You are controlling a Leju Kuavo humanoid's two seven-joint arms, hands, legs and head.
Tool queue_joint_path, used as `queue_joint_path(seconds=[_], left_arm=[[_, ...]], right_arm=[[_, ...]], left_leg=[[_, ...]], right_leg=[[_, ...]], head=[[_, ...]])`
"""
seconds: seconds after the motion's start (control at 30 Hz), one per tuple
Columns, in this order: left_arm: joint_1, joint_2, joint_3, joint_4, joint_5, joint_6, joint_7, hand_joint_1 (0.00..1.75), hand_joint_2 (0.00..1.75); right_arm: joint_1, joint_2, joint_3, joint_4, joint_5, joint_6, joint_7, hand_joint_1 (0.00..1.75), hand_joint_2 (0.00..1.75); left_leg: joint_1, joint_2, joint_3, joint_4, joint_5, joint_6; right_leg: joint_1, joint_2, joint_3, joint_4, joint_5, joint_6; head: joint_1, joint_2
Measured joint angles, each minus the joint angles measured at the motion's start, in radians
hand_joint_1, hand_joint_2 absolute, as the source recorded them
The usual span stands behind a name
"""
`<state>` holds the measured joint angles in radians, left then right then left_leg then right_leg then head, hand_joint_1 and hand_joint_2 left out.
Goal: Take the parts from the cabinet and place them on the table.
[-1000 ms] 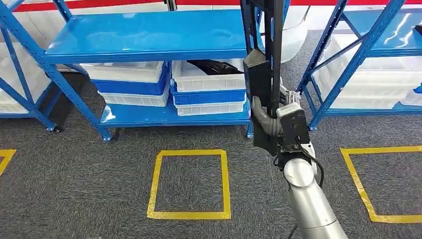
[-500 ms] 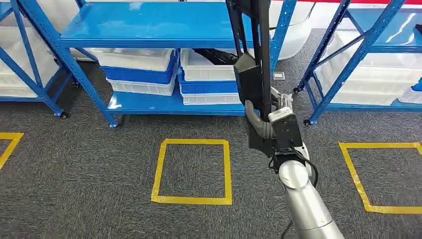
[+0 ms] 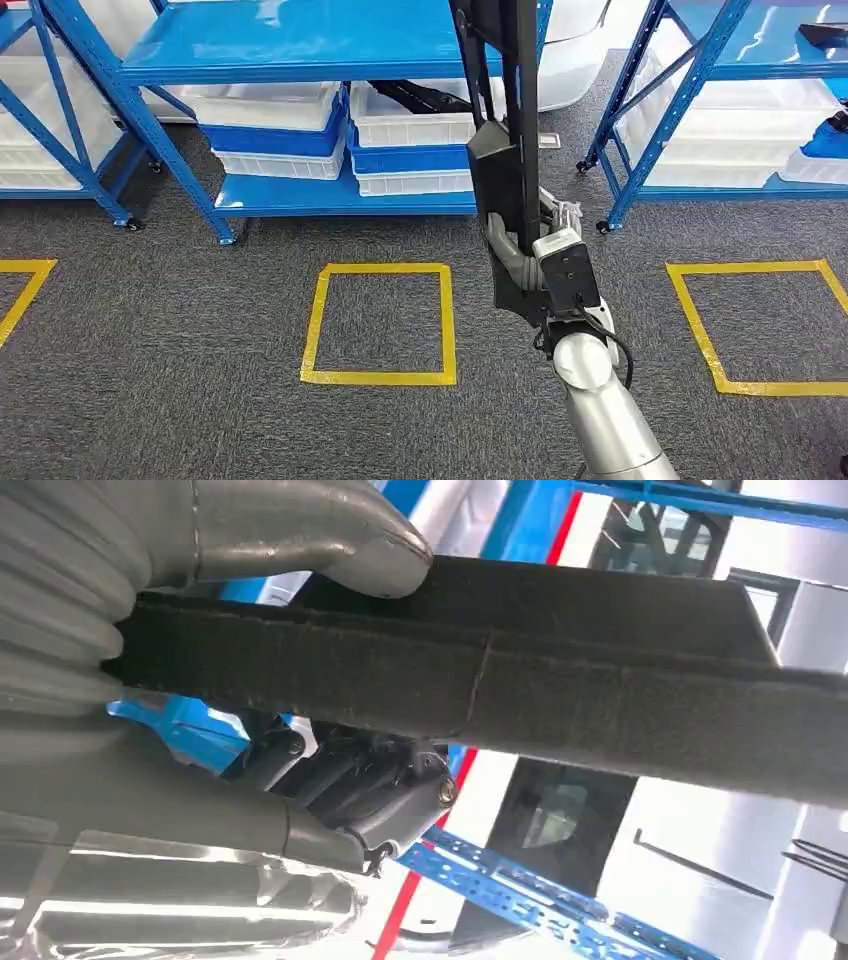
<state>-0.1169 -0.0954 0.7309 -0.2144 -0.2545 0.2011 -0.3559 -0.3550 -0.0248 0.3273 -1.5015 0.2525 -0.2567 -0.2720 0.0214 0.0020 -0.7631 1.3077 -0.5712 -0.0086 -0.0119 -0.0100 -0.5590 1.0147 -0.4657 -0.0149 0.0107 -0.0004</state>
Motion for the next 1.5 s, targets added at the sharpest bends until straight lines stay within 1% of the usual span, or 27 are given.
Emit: queue_joint_path(seconds=[0.17, 0.23, 0.27, 0.3, 0.33, 0.37, 0.4, 0.43, 0.5, 0.57, 0.6, 0.63, 0.7, 0.73, 0.77, 0.87, 0.9, 0.97, 1.03, 1.07, 1.13, 1.2, 1.23, 1.27, 1.4, 1.43, 1.5], left_arm=[[0.0, 0.0, 0.0, 0.0, -0.001, 0.0, 0.001, 0.0, 0.0], [0.0, -0.001, 0.0, 0.0, -0.006, 0.0, 0.003, 0.0, 0.0], [-0.001, -0.002, -0.001, 0.0, -0.008, 0.0, 0.005, 0.0, 0.0], [-0.011, -0.003, -0.003, 0.0, -0.014, 0.0, 0.008, 0.0, 0.0], [-0.017, -0.004, -0.004, -0.001, -0.019, -0.004, 0.008, 0.0, 0.0], [-0.015, -0.003, -0.003, -0.001, -0.015, -0.006, 0.006, 0.0, 0.0], [-0.015, -0.005, -0.003, -0.001, -0.009, -0.008, 0.005, 0.0, 0.0], [-0.015, -0.006, -0.003, -0.001, -0.009, -0.01, 0.004, 0.0, 0.0], [-0.015, -0.005, -0.003, -0.001, -0.008, -0.012, 0.002, 0.0, 0.0], [-0.013, -0.005, -0.003, -0.001, -0.007, -0.013, 0.002, 0.0, 0.0], [-0.011, -0.005, -0.003, -0.001, -0.006, -0.013, 0.001, 0.0, 0.0], [-0.01, -0.005, -0.003, -0.001, -0.003, -0.013, 0.0, 0.0, 0.0], [-0.006, -0.006, -0.002, -0.001, 0.006, -0.011, -0.004, 0.0, 0.0], [-0.004, -0.006, 0.0, -0.001, 0.014, -0.01, -0.009, 0.0, 0.0], [-0.003, -0.006, 0.002, -0.001, 0.017, -0.008, -0.013, 0.0, 0.0], [0.003, -0.006, 0.011, -0.001, 0.03, -0.005, -0.024, 0.0, 0.0], [0.005, -0.004, 0.015, -0.001, 0.032, -0.005, -0.027, 0.0, 0.0], [0.011, -0.006, 0.019, -0.001, 0.032, -0.005, -0.029, 0.0, 0.0], [0.014, -0.005, 0.024, -0.001, 0.032, -0.005, -0.03, 0.0, 0.0], [0.016, -0.006, 0.026, -0.001, 0.032, -0.004, -0.03, 0.0, 0.0], [0.02, -0.005, 0.026, -0.001, 0.031, -0.004, -0.03, 0.0, 0.0], [0.02, -0.005, 0.026, -0.001, 0.024, -0.001, -0.028, 0.0, 0.0], [0.019, -0.005, 0.026, -0.001, 0.023, -0.001, -0.027, 0.0, 0.0], [0.018, -0.009, 0.026, 0.0, 0.021, -0.001, -0.027, 0.0, 0.0], [0.022, -0.008, 0.026, 0.0, 0.013, 0.003, -0.024, 0.0, 0.0], [0.021, -0.009, 0.026, 0.0, 0.014, 0.004, -0.024, 0.0, 0.0], [0.021, -0.008, 0.026, 0.0, 0.014, 0.004, -0.024, 0.0, 0.0]], right_arm=[[0.004, 0.0, -0.001, -0.001, 0.0, -0.001, 0.0, 1.75, 1.75], [0.012, 0.0, -0.003, -0.005, 0.003, -0.002, -0.001, 1.75, 1.75], [0.018, 0.0, -0.006, -0.008, 0.005, -0.002, -0.001, 1.75, 1.75], [0.026, 0.0, -0.015, -0.025, 0.009, -0.005, -0.002, 1.75, 1.75], [0.033, -0.002, -0.024, -0.041, 0.015, -0.011, -0.006, 1.75, 1.75], [0.049, -0.002, -0.026, -0.047, 0.015, -0.011, -0.009, 1.75, 1.75], [0.059, -0.004, -0.028, -0.05, 0.015, -0.011, -0.011, 1.75, 1.75], [0.066, -0.005, -0.03, -0.051, 0.016, -0.011, -0.013, 1.75, 1.75], [0.071, -0.007, -0.03, -0.052, 0.016, -0.011, -0.013, 1.75, 1.75], [0.08, -0.01, -0.031, -0.052, 0.016, -0.011, -0.013, 1.75, 1.75], [0.086, -0.011, -0.031, -0.052, 0.016, -0.01, -0.013, 1.75, 1.75], [0.088, -0.011, -0.031, -0.052, 0.016, -0.008, -0.014, 1.75, 1.75], [0.085, -0.009, -0.031, -0.052, 0.018, 0.008, -0.015, 1.75, 1.75], [0.079, -0.006, -0.03, -0.052, 0.019, 0.015, -0.015, 1.75, 1.75], [0.069, 0.002, -0.029, -0.048, 0.022, 0.023, -0.015, 1.75, 1.75], [0.059, 0.011, -0.028, -0.044, 0.024, 0.032, -0.015, 1.75, 1.75], [0.055, 0.015, -0.028, -0.042, 0.026, 0.034, -0.015, 1.75, 1.75], [0.042, 0.026, -0.027, -0.039, 0.027, 0.04, -0.015, 1.75, 1.75], [0.035, 0.033, -0.027, -0.035, 0.027, 0.041, -0.015, 1.75, 1.75], [0.036, 0.034, -0.027, -0.033, 0.027, 0.041, -0.015, 1.75, 1.75], [0.037, 0.034, -0.027, -0.027, 0.03, 0.042, -0.014, 1.75, 1.75], [0.036, 0.037, -0.027, -0.026, 0.036, 0.042, -0.014, 1.75, 1.75], [0.035, 0.039, -0.027, -0.026, 0.038, 0.042, -0.014, 1.75, 1.75], [0.033, 0.04, -0.028, -0.026, 0.045, 0.042, -0.012, 1.75, 1.75], [0.031, 0.04, -0.028, -0.026, 0.092, 0.041, 0.002, 1.75, 1.75], [0.032, 0.04, -0.029, -0.026, 0.098, 0.041, 0.002, 1.75, 1.75], [0.032, 0.04, -0.028, -0.026, 0.108, 0.041, 0.002, 1.75, 1.75]], left_leg=[[0.0, 0.0, 0.002, 0.016, 0.005, 0.0], [0.002, 0.0, 0.018, 0.024, 0.03, 0.0], [0.002, 0.0, 0.058, -0.006, 0.071, 0.003], [0.001, -0.008, 0.241, -0.231, 0.061, 0.017], [-0.014, -0.007, 0.268, -0.302, 0.042, 0.027], [-0.021, -0.006, 0.263, -0.308, 0.054, 0.042], [-0.011, -0.001, 0.261, -0.321, 0.074, 0.054], [-0.016, 0.002, 0.251, -0.321, 0.083, 0.059], [-0.02, 0.004, 0.229, -0.32, 0.1, 0.07], [-0.022, 0.006, 0.208, -0.319, 0.115, 0.07], [-0.022, 0.006, 0.198, -0.319, 0.122, 0.069], [-0.022, 0.005, 0.191, -0.318, 0.128, 0.067], [-0.022, 0.005, 0.184, -0.317, 0.135, 0.061], [-0.023, 0.006, 0.18, -0.314, 0.137, 0.058], [-0.031, 0.008, 0.169, -0.304, 0.138, 0.054], [-0.027, 0.008, 0.163, -0.305, 0.151, 0.038], [-0.025, 0.003, 0.157, -0.299, 0.144, 0.033], [-0.018, -0.003, 0.13, -0.23, 0.087, 0.018], [-0.01, -0.005, 0.063, -0.068, 0.007, 0.004], [-0.007, -0.005, 0.038, -0.007, -0.013, -0.001], [0.004, -0.004, 0.056, -0.024, 0.018, -0.008], [0.016, -0.004, 0.148, -0.183, 0.097, -0.016], [0.022, -0.005, 0.19, -0.264, 0.115, -0.021], [0.012, -0.011, 0.198, -0.282, 0.1, -0.024], [-0.002, -0.012, 0.176, -0.288, 0.118, 0.018], [-0.001, -0.012, 0.174, -0.293, 0.126, 0.03], [-0.005, -0.018, 0.165, -0.293, 0.133, 0.046]], right_leg=[[0.001, 0.0, -0.006, 0.0, 0.005, 0.001], [0.003, 0.0, -0.02, 0.0, 0.015, 0.001], [0.005, 0.0, -0.038, 0.001, 0.029, 0.003], [0.007, 0.005, -0.07, 0.001, 0.057, 0.013], [0.008, 0.002, -0.077, -0.004, 0.078, 0.032], [0.002, 0.002, -0.078, -0.009, 0.092, 0.045], [0.008, 0.004, -0.089, 0.0, 0.088, 0.049], [0.005, 0.006, -0.108, 0.028, 0.057, 0.044], [0.003, 0.007, -0.157, 0.169, -0.032, 0.027], [0.002, 0.007, -0.19, 0.296, -0.084, 0.029], [0.002, 0.007, -0.176, 0.295, -0.082, 0.036], [0.002, 0.007, -0.137, 0.248, -0.069, 0.044], [0.002, 0.007, -0.014, 0.062, -0.019, 0.058], [0.0, 0.007, 0.018, -0.004, -0.021, 0.055], [0.007, 0.007, 0.034, -0.021, -0.021, 0.054], [0.009, 0.008, 0.021, -0.016, -0.012, 0.04], [-0.01, 0.006, 0.024, -0.023, -0.005, 0.029], [-0.01, 0.005, 0.02, -0.023, 0.0, 0.015], [-0.009, 0.003, 0.016, -0.023, 0.004, 0.01], [-0.008, 0.001, 0.014, -0.023, 0.005, 0.01], [-0.01, 0.001, 0.014, -0.021, 0.006, 0.012], [-0.015, 0.001, 0.014, -0.014, 0.006, 0.014], [-0.015, 0.001, 0.012, -0.008, 0.005, 0.016], [0.0, 0.003, 0.001, -0.004, 0.005, 0.024], [-0.001, 0.002, -0.013, -0.008, 0.019, 0.055], [-0.006, 0.002, -0.031, 0.01, 0.004, 0.055], [-0.005, 0.004, -0.082, 0.129, -0.065, 0.039]], head=[[0.0, 0.0], [0.0, 0.0], [0.0, 0.0], [-0.001, 0.0], [0.004, 0.0], [0.003, 0.0], [0.003, 0.0], [0.003, 0.0], [0.006, 0.0], [0.008, 0.0], [0.006, 0.0], [0.008, 0.0], [0.008, 0.0], [0.008, 0.0], [0.007, 0.0], [0.006, 0.0], [0.008, 0.0], [0.0, 0.0], [0.002, 0.0], [0.0, 0.0], [0.0, 0.0], [0.0, 0.0], [0.0, 0.0], [-0.005, 0.0], [0.0, 0.0], [0.001, 0.0], [0.003, 0.0]])
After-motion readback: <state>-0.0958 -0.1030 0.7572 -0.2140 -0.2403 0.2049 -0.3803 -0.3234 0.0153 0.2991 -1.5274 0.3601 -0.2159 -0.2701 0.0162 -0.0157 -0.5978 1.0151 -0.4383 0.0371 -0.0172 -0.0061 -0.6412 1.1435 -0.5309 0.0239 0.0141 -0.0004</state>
